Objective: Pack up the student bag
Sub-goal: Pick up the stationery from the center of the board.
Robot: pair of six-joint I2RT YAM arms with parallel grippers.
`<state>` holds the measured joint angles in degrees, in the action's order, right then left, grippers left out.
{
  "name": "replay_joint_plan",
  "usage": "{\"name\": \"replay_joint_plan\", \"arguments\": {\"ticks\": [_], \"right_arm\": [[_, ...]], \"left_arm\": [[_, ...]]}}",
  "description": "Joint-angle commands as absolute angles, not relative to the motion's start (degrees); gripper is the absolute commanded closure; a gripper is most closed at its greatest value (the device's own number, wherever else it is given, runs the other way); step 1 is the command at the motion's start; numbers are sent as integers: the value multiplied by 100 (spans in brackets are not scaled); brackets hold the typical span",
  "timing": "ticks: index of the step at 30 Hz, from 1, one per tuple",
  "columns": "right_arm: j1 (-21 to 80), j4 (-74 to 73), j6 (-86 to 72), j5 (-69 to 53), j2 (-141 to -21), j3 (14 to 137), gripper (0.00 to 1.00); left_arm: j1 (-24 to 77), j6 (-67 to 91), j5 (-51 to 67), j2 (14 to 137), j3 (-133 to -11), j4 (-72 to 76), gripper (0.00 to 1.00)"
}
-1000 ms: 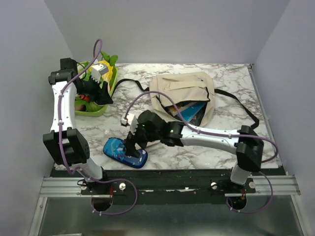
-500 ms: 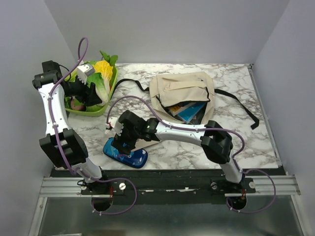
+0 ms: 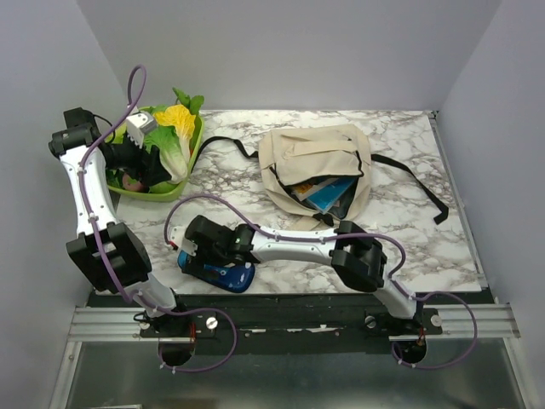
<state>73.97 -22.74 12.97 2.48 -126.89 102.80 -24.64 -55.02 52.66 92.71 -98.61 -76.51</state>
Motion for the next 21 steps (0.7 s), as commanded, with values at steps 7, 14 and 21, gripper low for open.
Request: {"name": "replay_joint_plan", "arguments": {"ticks": [7,14,21], "right_arm": [[7594,-2672,1608,1247,-13552,10555,0],[7067,-2786,836,1653,-13694,10626,0],[6163,-2690,142,1679,-13351,10301,0]], "left_arm": [[-2128,-4949,5354,9133,-9361,-7825,1],[-1784,-4843,4984,8912,-9176,-7558,1],[-1740,-5229,4817,8921,-9386,-7962,1]]}}
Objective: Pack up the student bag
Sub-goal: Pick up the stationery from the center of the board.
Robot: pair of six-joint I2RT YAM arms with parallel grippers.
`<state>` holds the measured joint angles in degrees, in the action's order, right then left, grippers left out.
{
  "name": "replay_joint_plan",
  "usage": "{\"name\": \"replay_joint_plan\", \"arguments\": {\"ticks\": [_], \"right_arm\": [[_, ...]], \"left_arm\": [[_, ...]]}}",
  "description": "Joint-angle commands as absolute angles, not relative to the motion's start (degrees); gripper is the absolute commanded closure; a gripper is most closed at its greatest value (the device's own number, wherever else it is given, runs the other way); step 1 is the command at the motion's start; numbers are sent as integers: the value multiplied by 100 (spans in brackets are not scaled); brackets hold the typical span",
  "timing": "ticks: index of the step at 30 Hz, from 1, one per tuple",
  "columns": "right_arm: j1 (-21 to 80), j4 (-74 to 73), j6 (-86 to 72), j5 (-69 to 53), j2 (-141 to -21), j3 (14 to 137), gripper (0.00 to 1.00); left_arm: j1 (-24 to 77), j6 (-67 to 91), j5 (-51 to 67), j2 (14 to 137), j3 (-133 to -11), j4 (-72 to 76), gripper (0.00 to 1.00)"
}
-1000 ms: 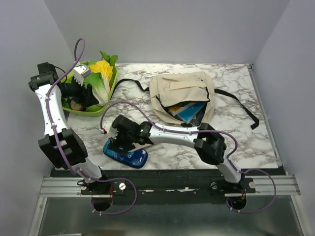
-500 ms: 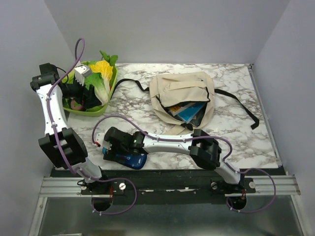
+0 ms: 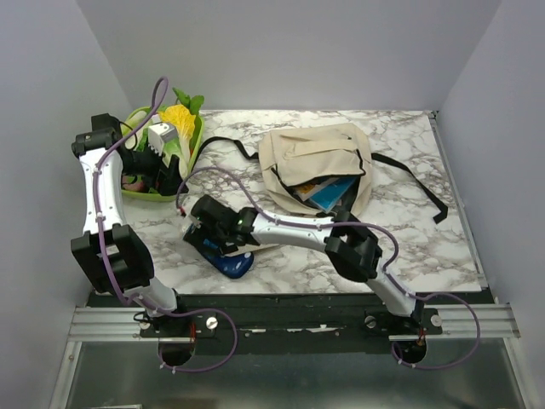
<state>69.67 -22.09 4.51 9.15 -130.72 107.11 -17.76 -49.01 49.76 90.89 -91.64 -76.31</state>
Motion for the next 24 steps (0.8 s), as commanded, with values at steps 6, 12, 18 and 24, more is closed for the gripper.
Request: {"name": "replay_joint_plan", "arguments": {"ticks": [6,12,18,24], "right_arm": [[5697,-2777,-674,1688,-13202,10222,0],[5362,-2022,-1667,415,-12438,9266,0],[4967,-1459,-2460,-386,-11602,8561,0],[4948,-1134,-2672,-264,-10891,7700,0]], "left_arm": [[-1591,-5904,4676,8833,-9361,-8560,1],[-1065,-5784,4395,8614,-8430,-8219,1],[-537,-5098,4421,8543,-7788,-7542,1],[-203,-4677,4316,8710,-7287,-7006,1]]}}
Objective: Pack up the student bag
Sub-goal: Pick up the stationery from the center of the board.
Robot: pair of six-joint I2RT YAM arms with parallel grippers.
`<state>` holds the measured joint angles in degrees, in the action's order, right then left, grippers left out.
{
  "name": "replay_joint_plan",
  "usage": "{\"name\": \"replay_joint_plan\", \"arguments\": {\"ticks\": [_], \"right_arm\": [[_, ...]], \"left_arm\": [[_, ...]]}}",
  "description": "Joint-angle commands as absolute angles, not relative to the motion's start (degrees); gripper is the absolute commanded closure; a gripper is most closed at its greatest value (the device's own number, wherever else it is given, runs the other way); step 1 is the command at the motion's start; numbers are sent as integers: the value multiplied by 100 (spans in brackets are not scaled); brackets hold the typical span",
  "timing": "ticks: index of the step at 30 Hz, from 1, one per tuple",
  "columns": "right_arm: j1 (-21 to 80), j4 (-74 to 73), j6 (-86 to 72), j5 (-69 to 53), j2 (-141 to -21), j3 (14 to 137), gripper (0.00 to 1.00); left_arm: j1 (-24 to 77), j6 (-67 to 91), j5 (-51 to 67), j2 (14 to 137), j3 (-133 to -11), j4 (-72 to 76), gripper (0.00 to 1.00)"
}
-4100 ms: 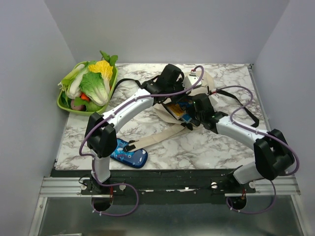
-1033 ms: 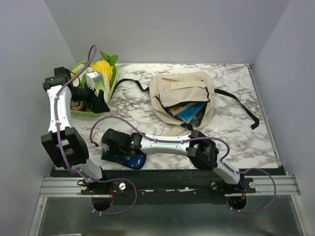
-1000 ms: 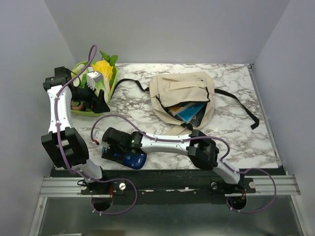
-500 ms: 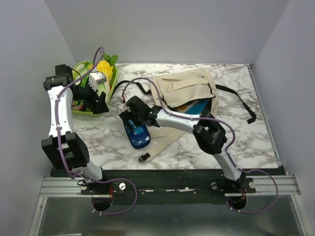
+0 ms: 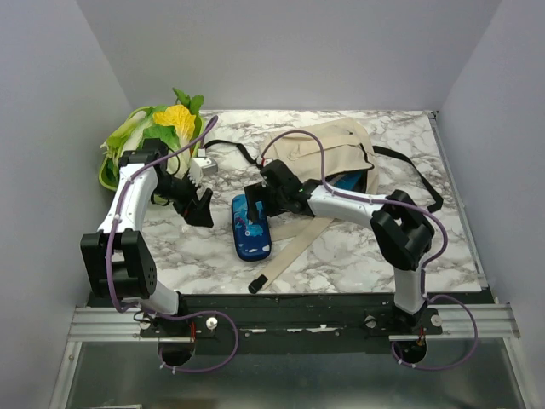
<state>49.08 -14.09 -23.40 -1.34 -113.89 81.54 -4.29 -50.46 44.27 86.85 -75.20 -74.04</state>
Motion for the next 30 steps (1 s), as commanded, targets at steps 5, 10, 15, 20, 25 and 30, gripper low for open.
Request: {"name": "replay_joint_plan", "arguments": {"ticks": [5,10,15,20,25,30], "right_arm": [[4887,-626,-2839,-421,-10328,6963,0],[4825,-256,-3067,-720,-10213,6461,0],[4790,833,-3357,-1071,-10353,5925,0],[4764,1912,-3665,-1256,-10503,5433,0],[4772,2434,-3946,-1318,-10617,5221,0],[4764,2768,-4087,-1292,-10696,5141,0]], "left_arm": [[245,-4404,4184,8956,-7224,-6575,1],[518,-3869,3999,9324,-7286,-5883,1],[694,-3428,3929,9316,-6883,-4950,1],[835,-3524,3815,9685,-6627,-4553,1],[923,-3533,3639,10098,-6574,-4299,1],[932,-3919,3718,10292,-6452,-4263,1]]}}
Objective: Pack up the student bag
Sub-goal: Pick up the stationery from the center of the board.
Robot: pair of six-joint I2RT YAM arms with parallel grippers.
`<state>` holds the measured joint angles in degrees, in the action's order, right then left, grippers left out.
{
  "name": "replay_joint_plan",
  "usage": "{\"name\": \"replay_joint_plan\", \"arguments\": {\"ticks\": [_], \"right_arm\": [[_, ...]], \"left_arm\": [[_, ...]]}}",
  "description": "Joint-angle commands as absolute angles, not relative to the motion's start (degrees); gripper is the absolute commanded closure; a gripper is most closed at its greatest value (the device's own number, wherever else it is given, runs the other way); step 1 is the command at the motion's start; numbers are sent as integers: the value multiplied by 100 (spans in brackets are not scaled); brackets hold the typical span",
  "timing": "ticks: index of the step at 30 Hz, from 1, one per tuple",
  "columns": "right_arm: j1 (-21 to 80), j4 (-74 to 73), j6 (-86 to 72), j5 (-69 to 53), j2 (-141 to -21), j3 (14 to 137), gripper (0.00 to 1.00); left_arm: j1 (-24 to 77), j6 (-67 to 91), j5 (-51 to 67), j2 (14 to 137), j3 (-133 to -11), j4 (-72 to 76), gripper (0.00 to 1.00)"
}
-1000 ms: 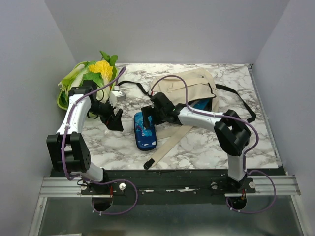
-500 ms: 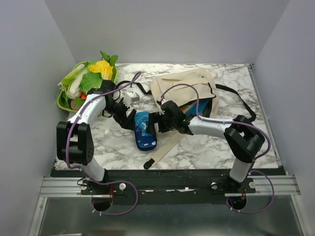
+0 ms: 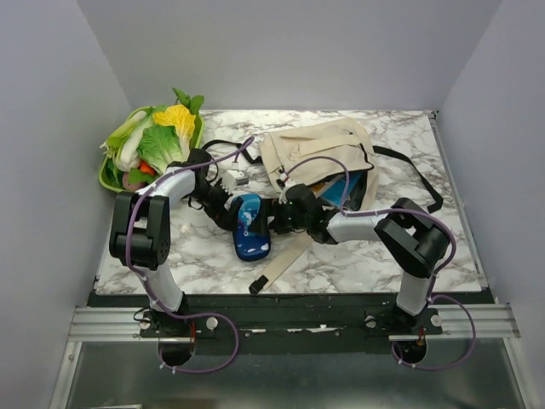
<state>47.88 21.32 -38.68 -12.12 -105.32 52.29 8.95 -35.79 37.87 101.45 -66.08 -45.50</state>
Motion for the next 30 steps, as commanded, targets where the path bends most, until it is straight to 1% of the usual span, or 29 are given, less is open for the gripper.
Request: {"name": "replay_joint_plan", "arguments": {"ticks": [1,3,6,11,15,18,19,21,22,24,25,28,30], "right_arm": [[4772,2742,-4104,-1309,-10748,5176,0],[4764,2698,-4148,-1379,-10898,5221,0],[4772,3040,-4333,-1537,-10986,5098,0],[4764,3217,-4377,-1687,-10802,5097,1],[4764,3059,-4377,-1758,-10810,5203,7],[4764,3015,-4447,-1767,-10854,5194,21],[4764,2997,-4465,-1767,-10837,5177,30],[4764,2945,-4447,-1714,-10776,5159,38],[4764,2918,-4421,-1696,-10741,5142,45],[4764,2813,-4368,-1618,-10556,5124,49],[4772,2769,-4290,-1617,-10469,5081,53],[4772,2488,-4035,-1565,-9969,4966,60],[4772,2522,-3929,-1582,-9365,4607,61]], "left_arm": [[940,-3981,3726,10309,-6390,-4193,1],[958,-4060,3753,10362,-6372,-4166,1],[1019,-3991,3762,10468,-6390,-4105,1],[1090,-3867,3779,10424,-6486,-3990,1],[1107,-3797,3893,10336,-6565,-4052,1],[1107,-3788,3972,10213,-6600,-4122,1],[1107,-3771,3964,10178,-6609,-4174,1],[1099,-3736,4008,10055,-6749,-4280,1],[1090,-3718,4051,10011,-6820,-4393,1],[1046,-3726,4209,9853,-7100,-4569,1],[1037,-3718,4245,9809,-7232,-4788,1],[1028,-3648,4403,9660,-7812,-5175,1],[1028,-3595,4517,9528,-8225,-5325,1]]}}
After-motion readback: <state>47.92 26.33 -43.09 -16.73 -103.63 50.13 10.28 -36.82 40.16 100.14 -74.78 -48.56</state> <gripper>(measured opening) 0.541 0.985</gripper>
